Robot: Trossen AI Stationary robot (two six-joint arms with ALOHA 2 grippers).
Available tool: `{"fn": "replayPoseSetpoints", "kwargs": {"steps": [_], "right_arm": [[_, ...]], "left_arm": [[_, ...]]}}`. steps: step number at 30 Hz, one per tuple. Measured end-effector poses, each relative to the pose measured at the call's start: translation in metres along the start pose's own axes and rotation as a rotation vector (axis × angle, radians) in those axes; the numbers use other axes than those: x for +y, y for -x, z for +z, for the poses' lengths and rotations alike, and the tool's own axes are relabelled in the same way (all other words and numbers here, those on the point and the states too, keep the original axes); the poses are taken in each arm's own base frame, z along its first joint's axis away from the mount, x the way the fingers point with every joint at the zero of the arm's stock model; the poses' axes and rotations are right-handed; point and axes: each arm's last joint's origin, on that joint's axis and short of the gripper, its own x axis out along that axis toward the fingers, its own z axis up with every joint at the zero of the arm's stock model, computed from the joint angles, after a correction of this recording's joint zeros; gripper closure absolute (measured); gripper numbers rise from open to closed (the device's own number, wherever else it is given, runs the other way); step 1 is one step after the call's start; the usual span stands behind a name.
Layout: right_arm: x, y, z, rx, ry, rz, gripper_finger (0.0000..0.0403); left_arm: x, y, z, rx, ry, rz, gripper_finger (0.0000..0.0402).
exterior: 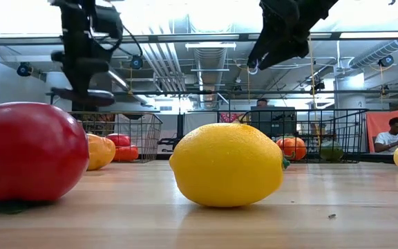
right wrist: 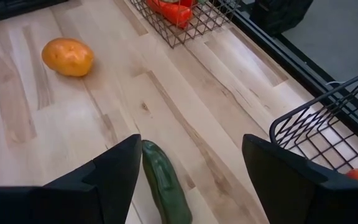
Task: Sort produce into baskets
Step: Put the egg plant into the brown wire basket
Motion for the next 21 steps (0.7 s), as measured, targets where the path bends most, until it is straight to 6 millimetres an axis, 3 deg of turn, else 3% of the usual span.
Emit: {"fn": "replayPoseSetpoints", "kwargs": {"steps": [10, 21], "right_arm": [[0.0, -0.002, -0.003, 0.009, -0.01, -0.004, 0.0135], [-0.001, -0.002, -0.004, 0.014, -0.009, -0.006, 0.0133]], "left_arm": [[0.015, -0.03, 0.02, 0.083, -0.063, 0.004, 0.0322], [0.007, -0.06, 0.038, 0.288, -0.216, 0.007, 0.0322]]}}
